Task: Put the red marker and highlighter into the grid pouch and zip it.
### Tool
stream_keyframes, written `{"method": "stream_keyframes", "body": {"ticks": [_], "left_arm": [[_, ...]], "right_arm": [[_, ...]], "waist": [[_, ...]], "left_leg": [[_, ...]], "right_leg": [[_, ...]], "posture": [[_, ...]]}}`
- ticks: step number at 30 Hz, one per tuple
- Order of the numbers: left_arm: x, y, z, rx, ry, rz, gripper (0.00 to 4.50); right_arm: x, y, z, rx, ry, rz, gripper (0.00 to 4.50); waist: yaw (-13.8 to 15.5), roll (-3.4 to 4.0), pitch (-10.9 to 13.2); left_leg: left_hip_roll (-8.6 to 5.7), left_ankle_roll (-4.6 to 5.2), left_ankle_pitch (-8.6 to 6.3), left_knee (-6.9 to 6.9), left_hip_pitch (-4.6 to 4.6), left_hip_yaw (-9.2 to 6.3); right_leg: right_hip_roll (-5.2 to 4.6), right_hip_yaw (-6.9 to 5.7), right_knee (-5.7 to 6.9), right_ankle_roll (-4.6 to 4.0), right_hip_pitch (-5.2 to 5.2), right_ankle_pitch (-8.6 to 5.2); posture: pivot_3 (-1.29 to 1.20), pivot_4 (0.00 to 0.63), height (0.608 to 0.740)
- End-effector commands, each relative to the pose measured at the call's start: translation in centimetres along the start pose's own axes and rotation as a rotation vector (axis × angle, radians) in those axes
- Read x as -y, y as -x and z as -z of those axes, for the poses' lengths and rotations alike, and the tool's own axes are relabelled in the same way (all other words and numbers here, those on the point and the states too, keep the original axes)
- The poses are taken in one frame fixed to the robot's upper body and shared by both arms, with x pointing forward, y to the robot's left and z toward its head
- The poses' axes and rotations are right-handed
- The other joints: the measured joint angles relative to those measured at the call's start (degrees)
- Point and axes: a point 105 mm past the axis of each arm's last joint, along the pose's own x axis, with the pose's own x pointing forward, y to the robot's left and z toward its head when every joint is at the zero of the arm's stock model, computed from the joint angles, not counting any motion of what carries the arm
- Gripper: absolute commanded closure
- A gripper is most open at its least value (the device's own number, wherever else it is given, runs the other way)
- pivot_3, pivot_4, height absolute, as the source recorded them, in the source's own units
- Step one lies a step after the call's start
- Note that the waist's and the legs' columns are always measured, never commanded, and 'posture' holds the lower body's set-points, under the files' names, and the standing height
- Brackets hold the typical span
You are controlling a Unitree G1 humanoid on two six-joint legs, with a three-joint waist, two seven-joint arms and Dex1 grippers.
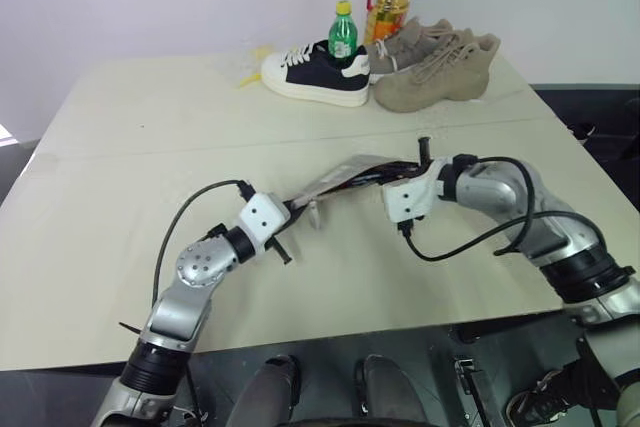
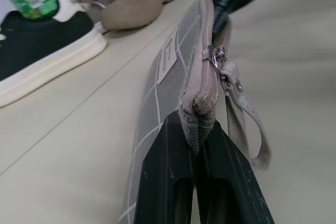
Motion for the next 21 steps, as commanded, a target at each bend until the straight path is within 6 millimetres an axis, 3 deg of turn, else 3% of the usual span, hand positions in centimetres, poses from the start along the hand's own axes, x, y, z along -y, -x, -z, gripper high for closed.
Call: {"method": "stream_keyframes", "body": {"ticks": [1,5,9,14,16,18,21], "left_arm": [[-0.2,-0.2,-1.9,0.063,-0.026,0.011,4.5],[-0.5,0.0,-1.8,0.054,-0.019,-0.003,4.5],[-1.3,0.1,-2.0,0.078,0.072,-0.071,4.5],[-3.1,-0.2,-2.8,0.159,0.28,-0.19,4.5],[-3.5,-0.5,-3.4,0.197,0.369,-0.214,4.5],[-3.7,-0.8,-3.7,0.21,0.422,-0.218,4.5],[-3.9,-1.2,-4.0,0.22,0.487,-0.225,4.5]], "right_arm": [[1.3,0.0,-1.2,0.051,0.035,0.046,4.21],[2.2,0.4,-1.2,0.066,0.004,0.084,2.16],[3.5,1.5,-1.1,0.116,-0.149,0.129,0.19],[7.0,4.1,-1.5,0.311,-0.662,0.221,0.19],[7.4,5.0,-2.2,0.41,-0.828,0.204,0.19],[7.1,5.3,-2.9,0.476,-0.982,0.155,0.19],[4.6,4.4,-4.2,0.448,-1.051,0.028,0.19]], "waist": [[0.0,0.0,0.0],[0.1,0.0,0.0],[0.1,0.0,0.0],[0.0,-0.01,0.0],[0.2,-0.02,0.0],[0.3,-0.03,0.0],[0.7,-0.06,0.0]], "left_leg": [[0.0,0.0,0.0,0.0,0.0,0.0],[-0.02,0.0,0.0,0.01,0.0,0.0],[-0.02,0.0,0.0,0.01,0.0,-0.02],[-0.01,0.0,0.0,0.03,0.0,-0.1],[-0.01,0.01,0.0,0.04,0.0,-0.11],[-0.01,0.01,0.0,0.06,-0.01,-0.13],[-0.02,0.02,-0.01,0.06,-0.01,-0.13]], "right_leg": [[0.0,0.0,0.0,0.0,0.0,0.0],[-0.01,0.0,-0.01,0.0,0.02,0.0],[-0.01,0.01,0.0,0.0,0.02,0.0],[-0.01,0.0,0.0,-0.01,0.05,0.0],[-0.01,0.0,0.01,-0.01,0.05,0.01],[-0.01,-0.01,0.0,-0.01,0.08,0.01],[-0.02,-0.02,-0.01,-0.01,0.08,0.01]], "posture": [[0.0,0.15,0.74],[0.0,0.15,0.74],[0.0,0.15,0.74],[0.0,0.15,0.74],[0.0,0.15,0.74],[0.0,0.15,0.74],[0.0,0.15,0.74]]}}
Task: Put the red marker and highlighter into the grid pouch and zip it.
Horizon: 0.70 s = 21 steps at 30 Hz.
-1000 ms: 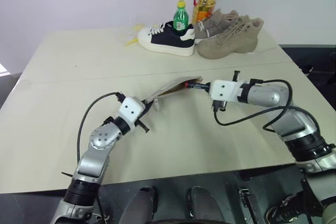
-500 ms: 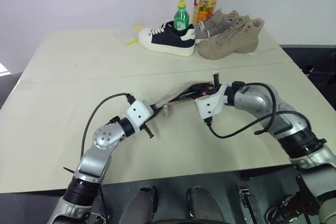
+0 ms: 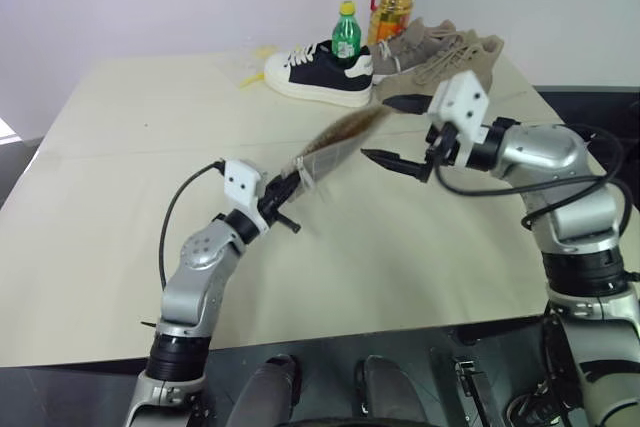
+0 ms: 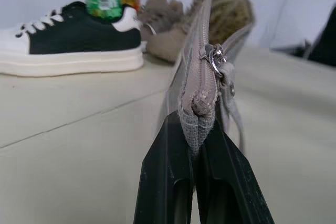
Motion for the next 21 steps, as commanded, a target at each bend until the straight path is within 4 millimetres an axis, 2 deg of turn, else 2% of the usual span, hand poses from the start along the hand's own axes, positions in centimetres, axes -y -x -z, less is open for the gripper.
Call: {"method": "stream_keyframes", "body": {"ticks": [1,4,8,12,15,21], "left_arm": [[0.3,-0.4,-1.8,0.062,0.061,0.001,4.5],[0.7,-0.8,-2.0,0.068,0.099,0.014,4.5],[1.1,-1.0,-2.0,0.071,0.128,0.022,4.5],[1.3,-1.0,-2.0,0.071,0.132,0.026,4.5],[1.2,-0.9,-2.0,0.071,0.129,0.021,4.5],[0.5,-0.4,-1.9,0.061,0.102,-0.007,4.5]], "right_arm": [[-2.2,-0.9,1.2,-0.051,-0.078,-0.043,0.19],[-2.8,-3.0,2.8,-0.078,-0.136,0.024,0.19],[-3.8,-5.9,3.5,-0.078,-0.186,0.055,0.19],[-4.4,-7.5,3.6,-0.077,-0.204,0.057,0.19],[-4.4,-7.9,3.6,-0.076,-0.229,0.065,1.07],[-3.0,-7.0,3.8,-0.101,-0.188,0.106,4.24]], "waist": [[0.3,-0.04,0.0],[0.3,-0.04,0.0],[0.5,-0.08,0.0],[0.8,-0.08,0.0],[0.8,-0.09,-0.1],[0.7,-0.09,-0.1]], "left_leg": [[0.0,0.01,-0.01,0.0,0.0,0.02],[0.01,0.01,-0.01,0.0,0.0,0.09],[0.01,-0.01,0.01,0.01,0.0,0.09],[-0.02,-0.02,0.01,0.02,-0.01,0.09],[-0.04,-0.02,0.01,0.02,-0.01,0.07],[-0.03,-0.02,0.01,0.0,-0.01,0.07]], "right_leg": [[0.0,0.0,0.0,0.0,-0.01,0.0],[-0.01,0.02,0.02,0.0,-0.07,0.0],[0.01,0.03,0.04,0.0,-0.08,0.0],[0.0,0.03,0.04,0.0,-0.08,0.01],[0.0,0.03,0.03,0.0,-0.07,0.01],[0.02,0.03,0.04,-0.01,-0.08,0.01]], "posture": [[0.0,0.15,0.74],[0.0,0.15,0.74],[0.0,0.15,0.74],[0.0,0.15,0.74],[0.0,0.15,0.74],[0.0,0.15,0.74]]}}
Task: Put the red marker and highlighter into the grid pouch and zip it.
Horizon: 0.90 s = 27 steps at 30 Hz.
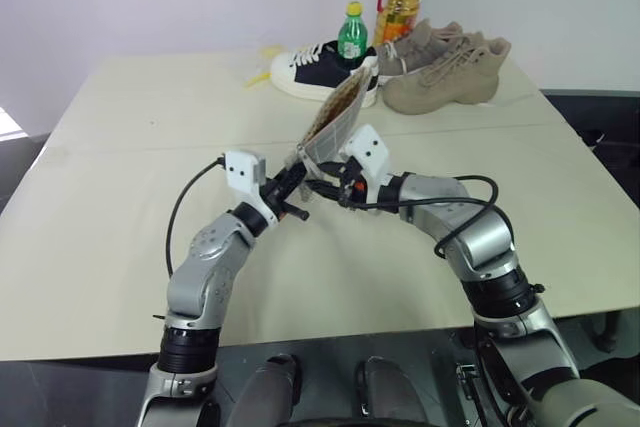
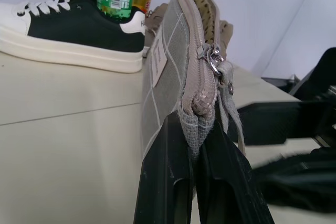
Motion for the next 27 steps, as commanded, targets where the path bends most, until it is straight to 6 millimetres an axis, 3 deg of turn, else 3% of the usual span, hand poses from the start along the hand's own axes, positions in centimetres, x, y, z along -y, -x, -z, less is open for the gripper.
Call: {"method": "stream_keyframes", "body": {"ticks": [1,4,12,15,18,20,23,25,27], "left_arm": [[0.2,0.4,-1.6,0.054,-0.045,0.007,4.5],[-0.2,0.6,-1.5,0.043,-0.061,0.0,4.5],[-1.1,2.6,-0.4,-0.044,-0.196,0.0,4.5],[-1.6,3.3,-0.1,-0.068,-0.224,-0.004,4.5],[-1.7,3.7,0.1,-0.082,-0.245,-0.003,4.5],[-1.6,3.9,0.2,-0.085,-0.231,0.006,4.5],[-1.1,4.0,0.0,-0.081,-0.208,0.028,3.44],[-0.8,4.3,-0.2,-0.087,-0.198,0.032,2.48],[-0.8,4.8,-0.2,-0.101,-0.189,0.022,1.46]], "right_arm": [[1.8,0.9,-1.8,0.035,0.07,0.052,4.44],[3.4,1.7,-2.3,0.034,0.109,0.105,4.44],[13.2,6.6,-5.8,0.053,0.207,0.501,4.44],[15.3,8.1,-6.0,0.027,0.229,0.585,4.44],[15.0,8.1,-5.5,-0.002,0.241,0.541,4.44],[13.0,7.4,-4.4,-0.04,0.27,0.399,4.44],[10.0,7.2,-2.5,-0.083,0.26,0.214,3.54],[8.2,8.0,-1.3,-0.101,0.271,0.115,2.62],[7.5,8.8,-0.5,-0.114,0.275,0.088,1.51]], "waist": [[0.0,0.0,0.0],[-0.1,0.0,0.0],[0.0,0.01,0.0],[0.0,0.01,0.0],[-0.2,0.02,0.0],[-0.3,0.03,0.0],[-0.1,0.02,0.0],[0.0,0.02,0.0],[0.0,0.02,0.0]], "left_leg": [[0.0,0.0,0.0,0.0,0.0,0.0],[0.01,0.0,0.0,0.0,0.0,0.01],[0.01,0.0,0.0,-0.04,0.0,0.05],[0.01,0.0,0.0,-0.07,0.0,0.07],[0.03,0.0,0.0,-0.08,0.0,0.09],[0.04,0.01,-0.01,-0.08,0.0,0.1],[0.04,0.04,-0.02,-0.08,0.0,0.1],[0.04,0.06,-0.04,-0.08,-0.02,0.08],[0.03,0.08,-0.05,-0.06,-0.03,0.1]], "right_leg": [[0.0,0.0,0.0,0.0,0.0,0.0],[0.01,0.0,0.0,0.0,0.0,0.0],[0.0,0.01,-0.02,-0.01,-0.01,0.0],[-0.02,0.02,-0.03,-0.01,-0.03,0.0],[-0.03,0.02,-0.04,-0.01,-0.03,-0.01],[-0.03,0.03,-0.03,-0.01,-0.05,0.0],[-0.03,0.03,-0.07,-0.01,-0.01,-0.01],[-0.04,0.03,-0.11,-0.01,0.02,-0.01],[-0.06,0.03,-0.13,-0.01,0.01,-0.01]], "posture": [[0.0,0.15,0.74],[0.0,0.15,0.74],[0.0,0.15,0.74],[0.0,0.15,0.74],[0.0,0.15,0.74],[0.0,0.15,0.74],[0.0,0.15,0.74],[0.0,0.15,0.74],[0.0,0.15,0.74]]}}
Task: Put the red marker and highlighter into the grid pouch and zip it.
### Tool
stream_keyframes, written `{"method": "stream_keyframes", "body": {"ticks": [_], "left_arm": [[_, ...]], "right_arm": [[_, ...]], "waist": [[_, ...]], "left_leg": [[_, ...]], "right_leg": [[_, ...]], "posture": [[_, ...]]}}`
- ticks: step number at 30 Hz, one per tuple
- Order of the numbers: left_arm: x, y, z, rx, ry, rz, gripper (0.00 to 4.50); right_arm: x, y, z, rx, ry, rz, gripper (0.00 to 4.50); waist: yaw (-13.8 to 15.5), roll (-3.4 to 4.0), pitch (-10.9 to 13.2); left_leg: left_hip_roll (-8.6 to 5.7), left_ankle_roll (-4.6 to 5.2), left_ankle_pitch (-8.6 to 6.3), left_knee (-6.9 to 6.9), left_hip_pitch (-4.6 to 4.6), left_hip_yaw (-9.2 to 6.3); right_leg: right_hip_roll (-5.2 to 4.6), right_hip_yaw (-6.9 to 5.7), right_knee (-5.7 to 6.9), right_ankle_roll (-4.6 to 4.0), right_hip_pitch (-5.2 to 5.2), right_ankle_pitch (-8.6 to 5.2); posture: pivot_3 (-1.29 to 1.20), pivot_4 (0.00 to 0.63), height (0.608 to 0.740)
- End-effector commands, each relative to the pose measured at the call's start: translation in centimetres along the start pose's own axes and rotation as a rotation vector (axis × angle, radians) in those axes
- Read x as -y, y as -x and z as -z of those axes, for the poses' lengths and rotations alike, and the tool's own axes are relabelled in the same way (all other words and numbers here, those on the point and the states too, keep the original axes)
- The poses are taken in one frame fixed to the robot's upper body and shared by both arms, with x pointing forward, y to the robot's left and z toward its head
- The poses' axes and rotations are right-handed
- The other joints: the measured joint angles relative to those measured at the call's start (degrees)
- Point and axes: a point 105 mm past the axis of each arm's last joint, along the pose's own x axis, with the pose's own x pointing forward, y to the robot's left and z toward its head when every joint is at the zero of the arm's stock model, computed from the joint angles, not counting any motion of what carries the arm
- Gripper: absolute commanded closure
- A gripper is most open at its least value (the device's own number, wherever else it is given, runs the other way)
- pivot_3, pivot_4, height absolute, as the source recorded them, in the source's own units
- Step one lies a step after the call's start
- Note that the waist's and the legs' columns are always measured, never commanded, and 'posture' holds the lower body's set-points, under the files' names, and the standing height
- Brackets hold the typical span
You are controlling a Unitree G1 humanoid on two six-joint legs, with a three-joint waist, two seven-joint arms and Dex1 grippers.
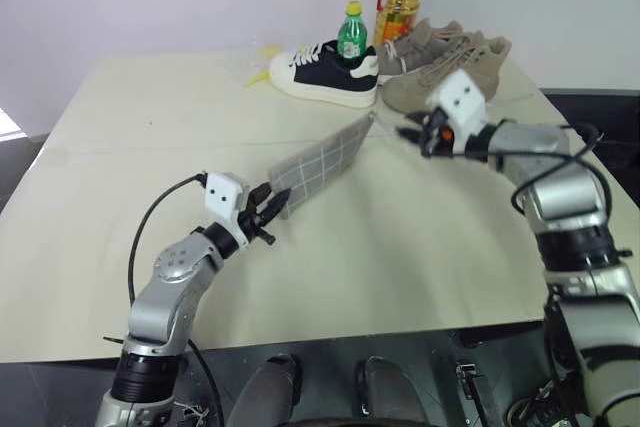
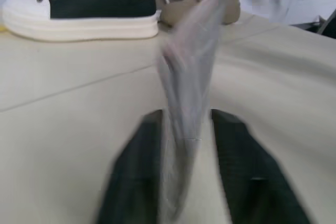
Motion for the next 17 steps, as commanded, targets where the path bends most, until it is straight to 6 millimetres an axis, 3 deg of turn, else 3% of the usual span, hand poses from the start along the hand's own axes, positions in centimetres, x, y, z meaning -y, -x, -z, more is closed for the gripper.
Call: {"method": "stream_keyframes", "body": {"ticks": [1,2,5,8,13,15,17], "left_arm": [[0.4,0.9,-1.4,0.028,0.001,0.009,0.98],[0.5,1.4,-1.3,0.019,0.013,0.015,0.49],[0.4,3.2,-1.0,-0.011,0.038,-0.004,0.49],[-1.1,5.1,-0.5,-0.036,0.037,-0.108,0.49],[-7.2,9.3,1.6,-0.13,-0.044,-0.497,0.49],[-8.5,10.3,2.4,-0.173,-0.059,-0.572,0.49],[-8.8,10.6,2.1,-0.141,-0.052,-0.602,0.49]], "right_arm": [[-0.8,1.7,-0.8,0.036,0.064,-0.052,1.03],[-1.0,2.1,0.0,0.019,0.062,-0.061,1.01],[-1.0,3.5,2.0,-0.011,0.002,-0.075,1.01],[0.4,4.4,3.3,0.01,-0.03,0.001,1.01],[3.8,4.2,6.0,0.021,-0.167,0.207,1.01],[4.2,3.8,6.9,0.012,-0.175,0.25,1.01],[4.2,3.3,7.4,0.012,-0.195,0.258,1.01]], "waist": [[0.0,0.01,0.0],[0.0,0.0,0.0],[-0.1,0.0,0.0],[-0.1,0.0,0.0],[0.1,0.0,0.0],[0.1,0.0,0.0],[0.1,0.0,0.0]], "left_leg": [[0.0,0.0,0.0,0.01,0.0,0.0],[0.0,0.0,0.0,0.01,0.0,0.02],[0.03,0.0,0.0,0.02,0.02,0.04],[0.1,0.0,-0.01,0.02,0.03,0.1],[0.19,0.0,0.0,0.04,0.05,0.21],[0.26,-0.01,0.0,0.04,0.06,0.31],[0.26,0.0,0.0,0.03,0.04,0.33]], "right_leg": [[0.0,0.0,0.0,0.0,0.0,0.0],[-0.01,0.0,0.0,0.0,0.0,0.0],[0.0,0.01,-0.03,-0.02,0.02,-0.01],[-0.02,0.04,-0.04,-0.18,0.02,-0.1],[0.01,0.07,-0.15,-0.31,0.07,-0.09],[0.01,0.07,-0.18,-0.31,0.1,-0.08],[0.02,0.08,-0.26,-0.31,0.1,-0.08]], "posture": [[0.0,0.15,0.74],[0.0,0.15,0.74],[0.0,0.15,0.74],[0.0,0.15,0.74],[0.0,0.15,0.74],[0.0,0.15,0.74],[0.0,0.15,0.74]]}}
